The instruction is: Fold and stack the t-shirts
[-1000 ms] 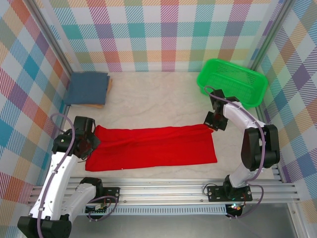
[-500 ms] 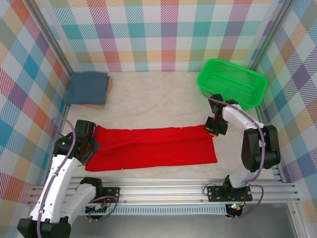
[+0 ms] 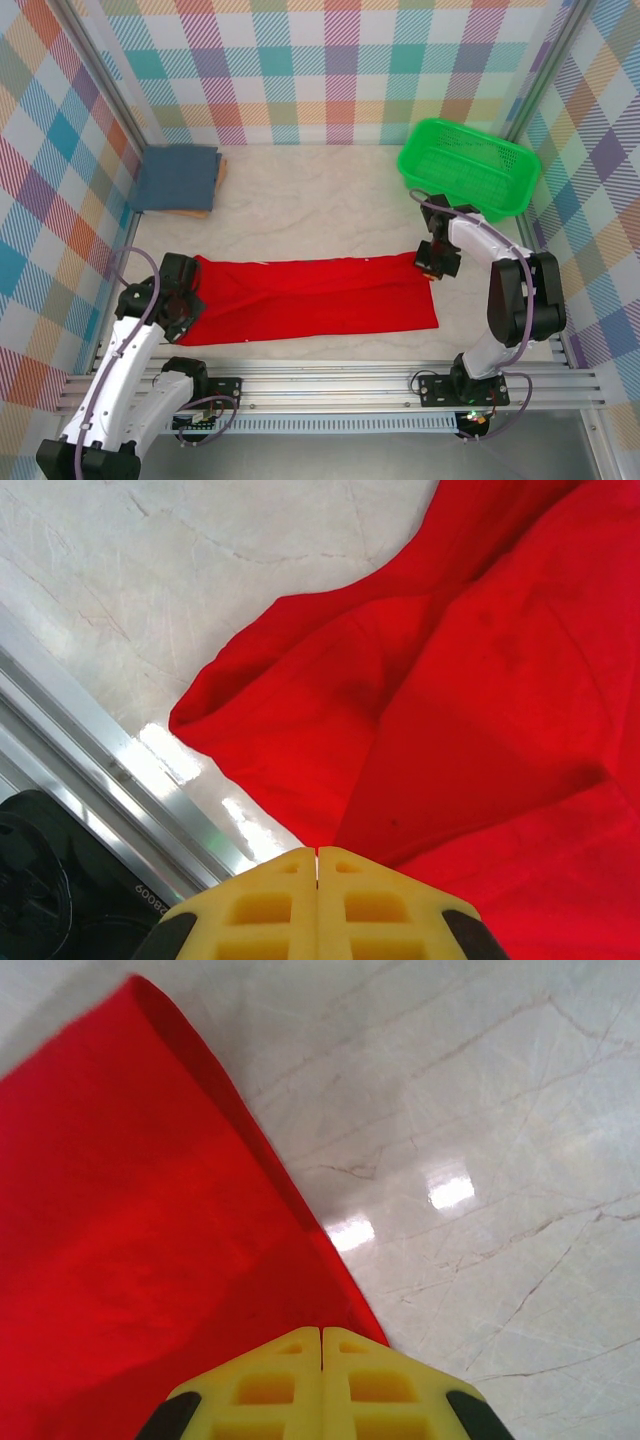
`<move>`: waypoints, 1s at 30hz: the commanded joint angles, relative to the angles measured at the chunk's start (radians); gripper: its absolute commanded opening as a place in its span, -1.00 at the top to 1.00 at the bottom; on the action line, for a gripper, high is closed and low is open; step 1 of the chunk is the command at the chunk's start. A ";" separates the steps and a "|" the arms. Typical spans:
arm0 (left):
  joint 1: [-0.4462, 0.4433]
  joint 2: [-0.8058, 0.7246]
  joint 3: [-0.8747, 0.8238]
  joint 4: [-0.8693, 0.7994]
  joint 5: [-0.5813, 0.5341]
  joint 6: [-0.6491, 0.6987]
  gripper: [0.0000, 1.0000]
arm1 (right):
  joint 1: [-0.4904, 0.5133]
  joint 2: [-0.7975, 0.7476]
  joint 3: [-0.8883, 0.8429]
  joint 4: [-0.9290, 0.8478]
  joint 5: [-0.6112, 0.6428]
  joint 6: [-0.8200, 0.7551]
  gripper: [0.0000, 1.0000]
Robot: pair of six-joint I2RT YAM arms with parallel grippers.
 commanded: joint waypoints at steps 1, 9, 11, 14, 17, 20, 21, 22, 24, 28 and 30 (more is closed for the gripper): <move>-0.012 0.003 -0.015 -0.009 -0.005 -0.031 1.00 | 0.005 -0.016 -0.031 -0.011 -0.014 0.029 1.00; -0.024 0.054 -0.056 0.046 0.038 -0.053 1.00 | 0.005 -0.094 -0.024 -0.020 0.013 0.057 0.36; -0.026 0.054 -0.062 0.039 0.022 -0.067 0.86 | 0.005 -0.097 -0.007 -0.026 0.010 0.056 0.38; -0.028 0.039 -0.079 0.062 0.016 -0.077 0.82 | 0.008 -0.100 -0.006 0.001 -0.028 0.055 0.64; -0.028 0.054 -0.086 0.081 0.020 -0.081 0.83 | 0.021 -0.083 -0.015 0.042 -0.077 0.066 0.71; -0.028 0.073 -0.078 0.071 0.010 -0.087 0.48 | 0.037 -0.057 -0.015 0.055 -0.103 0.095 0.75; -0.028 0.071 -0.072 0.063 -0.001 -0.090 0.32 | 0.041 -0.058 -0.018 0.061 -0.107 0.106 0.75; -0.028 0.069 -0.063 0.063 -0.005 -0.090 0.26 | 0.044 -0.061 -0.021 0.068 -0.111 0.114 0.76; -0.028 0.072 -0.039 0.072 -0.011 -0.086 0.23 | 0.051 -0.068 -0.023 0.076 -0.116 0.121 0.76; -0.028 0.134 0.000 0.148 0.018 -0.045 0.22 | 0.081 -0.074 -0.018 0.093 -0.128 0.116 0.76; -0.028 0.194 -0.025 0.295 0.149 0.000 0.22 | 0.107 -0.074 -0.022 0.115 -0.136 0.109 0.76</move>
